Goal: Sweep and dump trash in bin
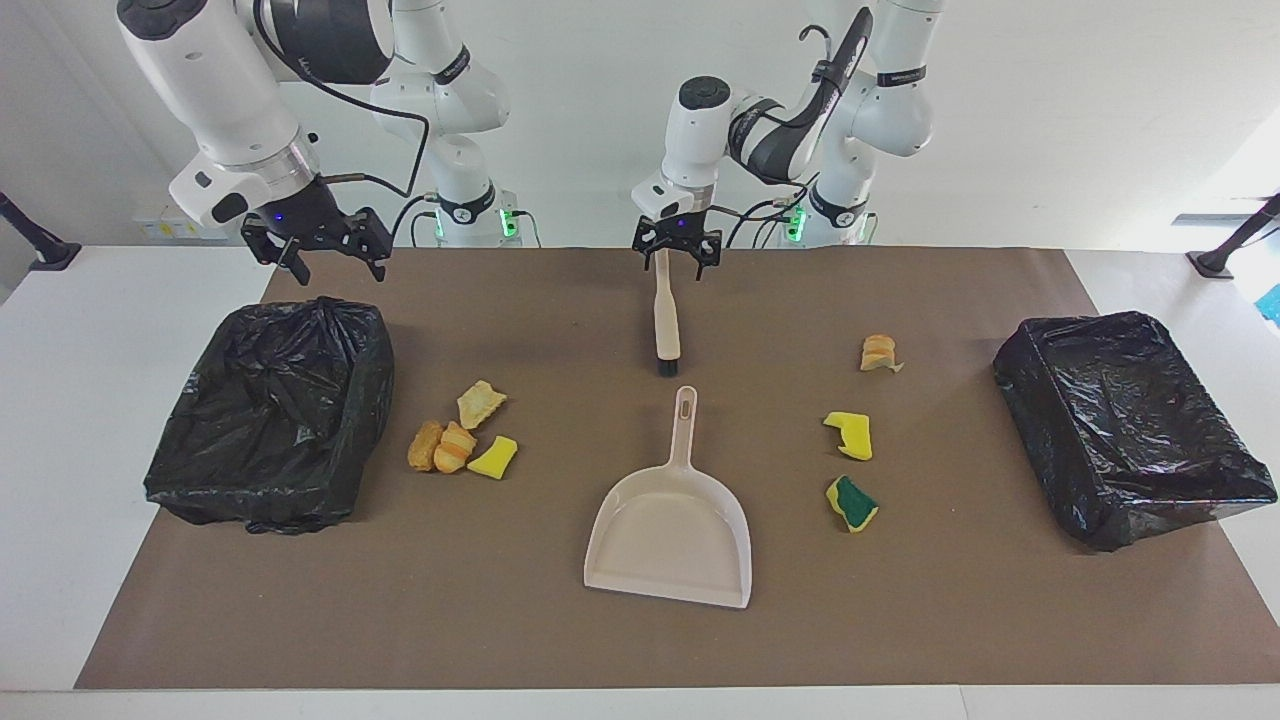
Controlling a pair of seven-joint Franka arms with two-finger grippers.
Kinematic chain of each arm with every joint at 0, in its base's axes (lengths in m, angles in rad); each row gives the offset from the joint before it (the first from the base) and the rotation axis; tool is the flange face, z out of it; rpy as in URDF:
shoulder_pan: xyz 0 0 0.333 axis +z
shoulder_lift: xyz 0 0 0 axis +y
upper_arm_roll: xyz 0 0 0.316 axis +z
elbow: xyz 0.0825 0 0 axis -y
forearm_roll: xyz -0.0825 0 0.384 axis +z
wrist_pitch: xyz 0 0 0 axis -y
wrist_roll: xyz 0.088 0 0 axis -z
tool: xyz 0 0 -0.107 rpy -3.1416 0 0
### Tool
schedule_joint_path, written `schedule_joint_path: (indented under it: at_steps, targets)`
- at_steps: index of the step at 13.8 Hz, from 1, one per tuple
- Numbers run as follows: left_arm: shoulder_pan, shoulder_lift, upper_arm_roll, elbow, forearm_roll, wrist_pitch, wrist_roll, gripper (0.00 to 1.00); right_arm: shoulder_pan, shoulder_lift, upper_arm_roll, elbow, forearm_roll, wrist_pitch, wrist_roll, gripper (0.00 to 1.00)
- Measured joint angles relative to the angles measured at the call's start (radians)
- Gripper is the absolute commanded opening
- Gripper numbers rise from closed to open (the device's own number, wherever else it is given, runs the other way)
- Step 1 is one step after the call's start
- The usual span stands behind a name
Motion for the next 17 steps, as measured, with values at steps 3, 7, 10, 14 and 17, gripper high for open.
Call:
schedule_joint_path:
  at_steps: [3, 7, 10, 14, 17]
  targets:
    - [-0.025, 0.0, 0.0, -0.022, 0.0, 0.03, -0.056, 0.91, 0.0, 0.0, 0.0, 0.0, 0.0, 0.0, 0.0, 1.0]
    - [-0.039, 0.0, 0.0, -0.024, 0.0, 0.04, -0.108, 0.75, 0.0, 0.0, 0.0, 0.0, 0.0, 0.0, 0.0, 1.0]
    - [-0.039, 0.0, -0.001, -0.027, 0.0, 0.04, -0.11, 0.69, 0.0, 0.0, 0.0, 0.0, 0.0, 0.0, 0.0, 1.0]
    - [-0.039, 0.001, -0.003, -0.029, 0.0, 0.04, -0.119, 0.65, -0.001, -0.001, -0.003, 0.0, 0.0, -0.018, 0.0, 1.0]
    - [-0.039, 0.004, -0.003, -0.031, 0.0, 0.04, -0.127, 0.39, 0.01, -0.005, 0.012, 0.003, 0.006, -0.01, 0.004, 1.0]
